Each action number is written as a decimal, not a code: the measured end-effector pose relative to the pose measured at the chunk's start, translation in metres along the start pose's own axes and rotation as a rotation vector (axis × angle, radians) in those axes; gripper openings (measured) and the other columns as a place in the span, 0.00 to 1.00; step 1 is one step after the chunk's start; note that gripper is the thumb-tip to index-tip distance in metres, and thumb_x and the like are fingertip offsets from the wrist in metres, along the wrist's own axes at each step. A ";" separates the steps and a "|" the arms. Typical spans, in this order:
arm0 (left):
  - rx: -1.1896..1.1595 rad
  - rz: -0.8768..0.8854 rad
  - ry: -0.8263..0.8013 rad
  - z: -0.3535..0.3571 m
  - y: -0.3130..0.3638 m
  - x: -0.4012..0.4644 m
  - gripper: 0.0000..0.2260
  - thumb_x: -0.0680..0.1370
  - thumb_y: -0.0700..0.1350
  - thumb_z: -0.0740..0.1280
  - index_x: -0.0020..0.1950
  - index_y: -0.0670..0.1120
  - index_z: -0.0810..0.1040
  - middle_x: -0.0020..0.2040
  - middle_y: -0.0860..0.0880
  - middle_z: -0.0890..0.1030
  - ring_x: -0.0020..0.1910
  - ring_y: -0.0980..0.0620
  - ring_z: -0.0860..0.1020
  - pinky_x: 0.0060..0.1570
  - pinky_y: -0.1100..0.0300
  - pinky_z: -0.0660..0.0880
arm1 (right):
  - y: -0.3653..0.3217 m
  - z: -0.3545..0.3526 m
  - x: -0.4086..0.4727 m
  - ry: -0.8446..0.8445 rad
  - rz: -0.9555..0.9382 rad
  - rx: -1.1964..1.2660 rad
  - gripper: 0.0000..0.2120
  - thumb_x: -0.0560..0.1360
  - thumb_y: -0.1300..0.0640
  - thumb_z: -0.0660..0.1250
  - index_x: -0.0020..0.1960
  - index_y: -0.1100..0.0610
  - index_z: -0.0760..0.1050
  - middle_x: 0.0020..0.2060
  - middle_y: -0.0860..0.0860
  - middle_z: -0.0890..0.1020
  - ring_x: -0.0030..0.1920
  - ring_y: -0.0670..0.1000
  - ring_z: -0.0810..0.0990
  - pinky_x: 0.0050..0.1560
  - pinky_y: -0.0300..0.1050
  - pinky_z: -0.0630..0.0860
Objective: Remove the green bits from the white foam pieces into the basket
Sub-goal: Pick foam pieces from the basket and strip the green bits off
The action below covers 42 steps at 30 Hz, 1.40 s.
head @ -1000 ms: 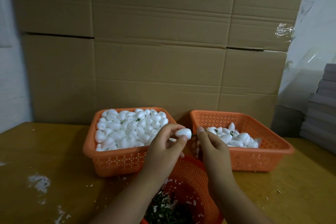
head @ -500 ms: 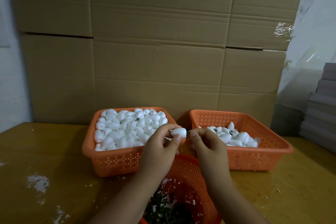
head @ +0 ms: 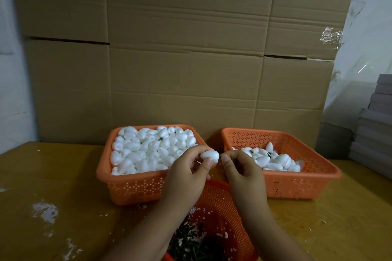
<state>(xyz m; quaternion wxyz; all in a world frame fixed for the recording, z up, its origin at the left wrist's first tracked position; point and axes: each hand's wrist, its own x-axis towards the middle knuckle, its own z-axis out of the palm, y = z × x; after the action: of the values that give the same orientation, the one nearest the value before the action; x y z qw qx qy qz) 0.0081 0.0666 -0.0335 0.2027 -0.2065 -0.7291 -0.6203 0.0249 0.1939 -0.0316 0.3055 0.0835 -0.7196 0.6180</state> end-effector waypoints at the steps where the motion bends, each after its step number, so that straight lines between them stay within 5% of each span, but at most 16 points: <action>1: 0.000 -0.001 -0.001 0.000 0.000 0.000 0.11 0.79 0.43 0.67 0.50 0.61 0.78 0.44 0.56 0.84 0.34 0.58 0.80 0.37 0.64 0.74 | 0.000 0.000 0.000 0.000 -0.008 -0.011 0.07 0.78 0.60 0.66 0.41 0.56 0.79 0.32 0.49 0.80 0.33 0.42 0.76 0.36 0.34 0.72; 10: -0.012 -0.022 -0.009 0.000 -0.004 0.001 0.10 0.80 0.43 0.66 0.51 0.59 0.78 0.44 0.56 0.84 0.34 0.58 0.81 0.37 0.64 0.73 | 0.000 0.000 -0.001 -0.004 -0.021 -0.078 0.08 0.78 0.60 0.67 0.41 0.54 0.79 0.32 0.48 0.80 0.32 0.41 0.76 0.34 0.33 0.71; 16: -0.068 -0.022 -0.001 0.003 0.000 0.002 0.08 0.80 0.43 0.65 0.52 0.56 0.79 0.45 0.55 0.83 0.36 0.56 0.80 0.37 0.62 0.73 | -0.001 0.003 0.000 0.011 0.008 -0.023 0.07 0.78 0.58 0.66 0.42 0.54 0.79 0.32 0.49 0.81 0.34 0.47 0.78 0.38 0.42 0.74; 21: -0.116 -0.078 0.006 0.005 0.004 0.001 0.13 0.78 0.44 0.68 0.59 0.60 0.75 0.51 0.53 0.82 0.42 0.49 0.81 0.40 0.59 0.73 | -0.001 0.003 0.001 0.021 0.084 0.020 0.10 0.80 0.55 0.63 0.41 0.56 0.77 0.28 0.45 0.78 0.31 0.41 0.75 0.35 0.36 0.71; 29: -0.126 -0.087 -0.045 0.005 0.004 -0.001 0.19 0.75 0.40 0.71 0.59 0.60 0.75 0.54 0.55 0.80 0.38 0.61 0.79 0.38 0.65 0.74 | -0.007 0.002 0.001 0.037 0.135 0.065 0.18 0.81 0.53 0.61 0.37 0.65 0.71 0.29 0.53 0.73 0.31 0.47 0.70 0.36 0.45 0.69; 37: -0.084 -0.038 -0.064 0.004 0.004 0.001 0.11 0.77 0.43 0.71 0.51 0.60 0.79 0.48 0.61 0.82 0.43 0.61 0.79 0.41 0.64 0.73 | -0.008 0.002 0.001 0.021 0.142 0.067 0.20 0.81 0.51 0.61 0.37 0.65 0.72 0.28 0.52 0.73 0.30 0.47 0.70 0.33 0.42 0.68; 42: -0.094 -0.037 -0.037 0.004 0.003 0.003 0.07 0.73 0.52 0.69 0.50 0.60 0.80 0.46 0.58 0.83 0.45 0.53 0.81 0.43 0.57 0.75 | -0.010 0.001 0.001 0.003 0.162 0.181 0.11 0.79 0.57 0.62 0.40 0.60 0.75 0.30 0.51 0.75 0.32 0.45 0.73 0.35 0.39 0.71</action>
<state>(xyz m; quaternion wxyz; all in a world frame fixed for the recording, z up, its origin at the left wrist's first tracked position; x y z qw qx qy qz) 0.0074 0.0709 -0.0298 0.1678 -0.2139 -0.7065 -0.6534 0.0291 0.1908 -0.0229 0.2467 0.0514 -0.6647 0.7033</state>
